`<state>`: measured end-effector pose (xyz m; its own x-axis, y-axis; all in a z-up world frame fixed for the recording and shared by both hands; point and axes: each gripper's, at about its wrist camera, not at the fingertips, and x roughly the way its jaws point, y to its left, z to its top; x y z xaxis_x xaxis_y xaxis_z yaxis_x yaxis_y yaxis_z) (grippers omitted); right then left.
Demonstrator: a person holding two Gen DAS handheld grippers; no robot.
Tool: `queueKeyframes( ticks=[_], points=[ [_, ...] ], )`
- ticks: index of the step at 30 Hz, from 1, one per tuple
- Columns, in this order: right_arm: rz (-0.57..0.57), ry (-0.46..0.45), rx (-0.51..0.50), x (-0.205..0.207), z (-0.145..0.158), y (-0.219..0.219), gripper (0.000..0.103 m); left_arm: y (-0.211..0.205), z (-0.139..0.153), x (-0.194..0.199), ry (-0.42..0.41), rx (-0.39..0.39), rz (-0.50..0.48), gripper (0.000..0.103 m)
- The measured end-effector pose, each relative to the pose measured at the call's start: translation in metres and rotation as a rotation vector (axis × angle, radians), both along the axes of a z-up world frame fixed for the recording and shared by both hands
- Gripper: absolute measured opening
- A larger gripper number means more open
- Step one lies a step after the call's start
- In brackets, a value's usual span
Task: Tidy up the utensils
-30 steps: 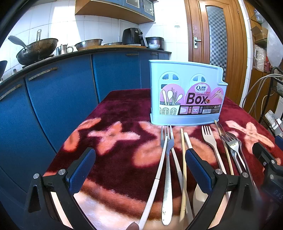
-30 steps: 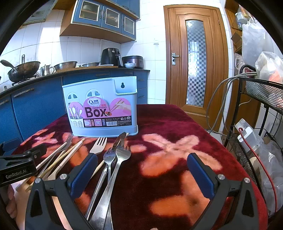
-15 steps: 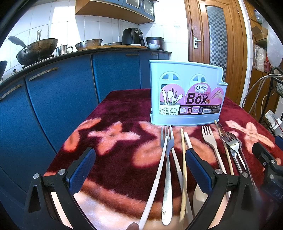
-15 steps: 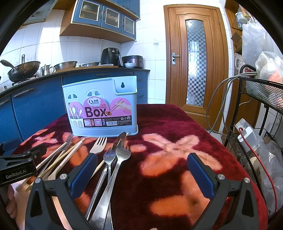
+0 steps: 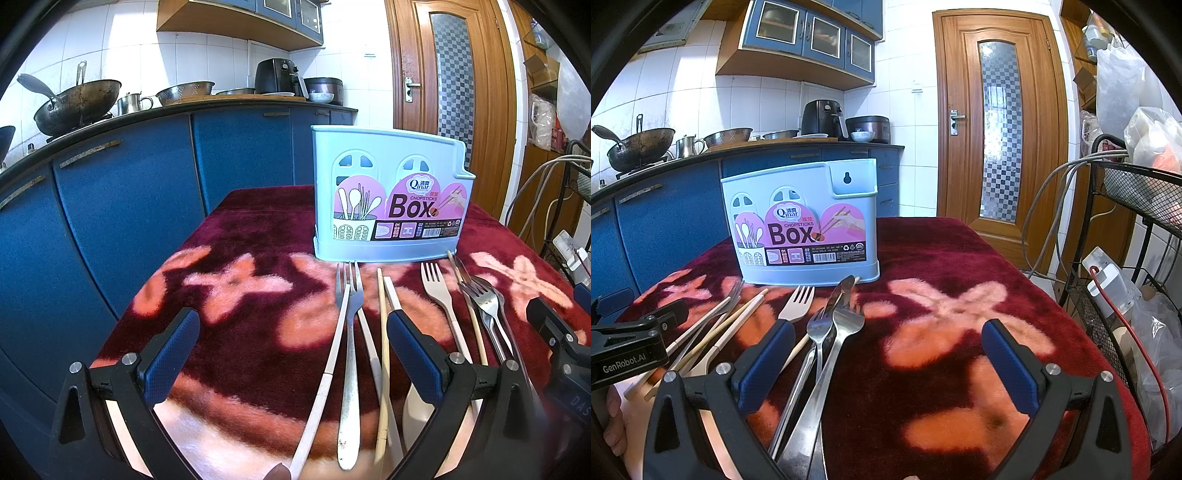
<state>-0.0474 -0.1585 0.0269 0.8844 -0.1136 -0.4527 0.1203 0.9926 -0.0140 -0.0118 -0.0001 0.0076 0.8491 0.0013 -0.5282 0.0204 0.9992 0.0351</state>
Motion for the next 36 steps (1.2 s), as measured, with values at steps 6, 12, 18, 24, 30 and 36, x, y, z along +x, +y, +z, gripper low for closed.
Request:
queueKeyframes(
  ticks=[6, 12, 18, 24, 30, 36],
  points=[
    [0.0, -0.001, 0.0, 0.0005, -0.0005, -0.0001, 0.103, -0.0002, -0.0001, 0.0, 0.0, 0.0, 0.001, 0.102],
    [0.0, 0.0, 0.0, 0.0008, -0.0007, -0.0002, 0.103, -0.0001, -0.0002, -0.0003, -0.001, 0.0, 0.001, 0.102],
    [0.0, 0.0, 0.0, 0.0005, -0.0006, -0.0001, 0.103, -0.0003, -0.0003, -0.0003, 0.0, 0.0, -0.001, 0.102],
    [0.0, -0.001, 0.0, 0.0007, -0.0009, -0.0001, 0.103, -0.001, 0.0001, 0.0001, 0.001, -0.001, 0.0, 0.102],
    [-0.001, -0.001, 0.0, -0.0002, -0.0006, 0.0, 0.103, -0.001, 0.0002, -0.0003, -0.002, 0.003, 0.001, 0.102],
    [0.002, 0.004, 0.009, 0.0004, -0.0007, -0.0006, 0.103, -0.001, 0.0016, -0.0009, -0.004, 0.006, 0.005, 0.102]
  ],
)
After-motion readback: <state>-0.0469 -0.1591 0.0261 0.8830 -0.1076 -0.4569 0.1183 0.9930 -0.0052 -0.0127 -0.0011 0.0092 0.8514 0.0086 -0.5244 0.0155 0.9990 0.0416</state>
